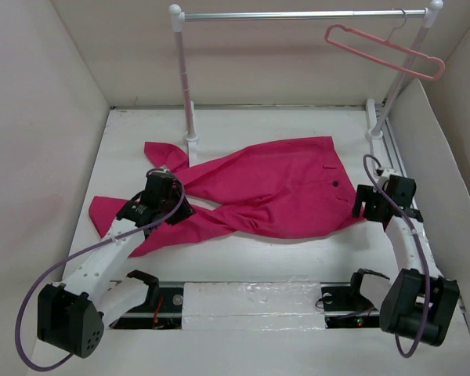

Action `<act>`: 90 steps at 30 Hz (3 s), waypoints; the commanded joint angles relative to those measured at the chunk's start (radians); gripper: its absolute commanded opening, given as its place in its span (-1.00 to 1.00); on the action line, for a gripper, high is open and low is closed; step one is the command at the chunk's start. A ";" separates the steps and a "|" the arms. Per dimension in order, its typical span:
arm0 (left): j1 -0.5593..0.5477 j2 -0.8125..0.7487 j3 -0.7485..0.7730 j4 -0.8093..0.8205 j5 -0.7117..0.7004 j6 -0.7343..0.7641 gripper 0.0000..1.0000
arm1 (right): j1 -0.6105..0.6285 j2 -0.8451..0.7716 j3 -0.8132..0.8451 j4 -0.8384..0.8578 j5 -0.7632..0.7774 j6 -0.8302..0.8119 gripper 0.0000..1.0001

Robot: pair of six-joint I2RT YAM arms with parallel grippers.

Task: Place the trousers on the hanger
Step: Flatten out the trousers on the hanger.

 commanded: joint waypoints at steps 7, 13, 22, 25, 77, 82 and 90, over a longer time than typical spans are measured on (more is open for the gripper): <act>0.004 0.024 -0.002 0.076 0.122 0.015 -0.46 | -0.156 0.184 -0.024 0.179 -0.156 0.095 0.45; 0.004 0.035 0.054 0.091 0.093 0.032 -0.46 | -0.212 0.333 0.008 0.294 -0.310 0.162 -1.00; 0.004 0.093 0.219 0.088 0.033 0.056 -0.09 | -0.311 -0.062 0.235 -0.125 0.313 0.084 -1.00; 0.004 0.107 0.239 0.071 -0.050 0.060 0.14 | -0.334 -0.073 0.177 -0.070 0.233 0.076 -0.53; 0.044 0.998 0.803 -0.010 -0.440 0.428 -0.21 | 0.884 -0.058 0.122 0.073 -0.045 0.030 0.27; 0.044 1.015 0.806 -0.033 -0.470 0.431 0.08 | 0.788 -0.081 0.135 0.051 -0.097 -0.006 0.27; 0.044 0.972 0.820 -0.033 -0.495 0.391 -1.00 | 0.786 -0.059 0.123 0.070 -0.132 0.004 0.27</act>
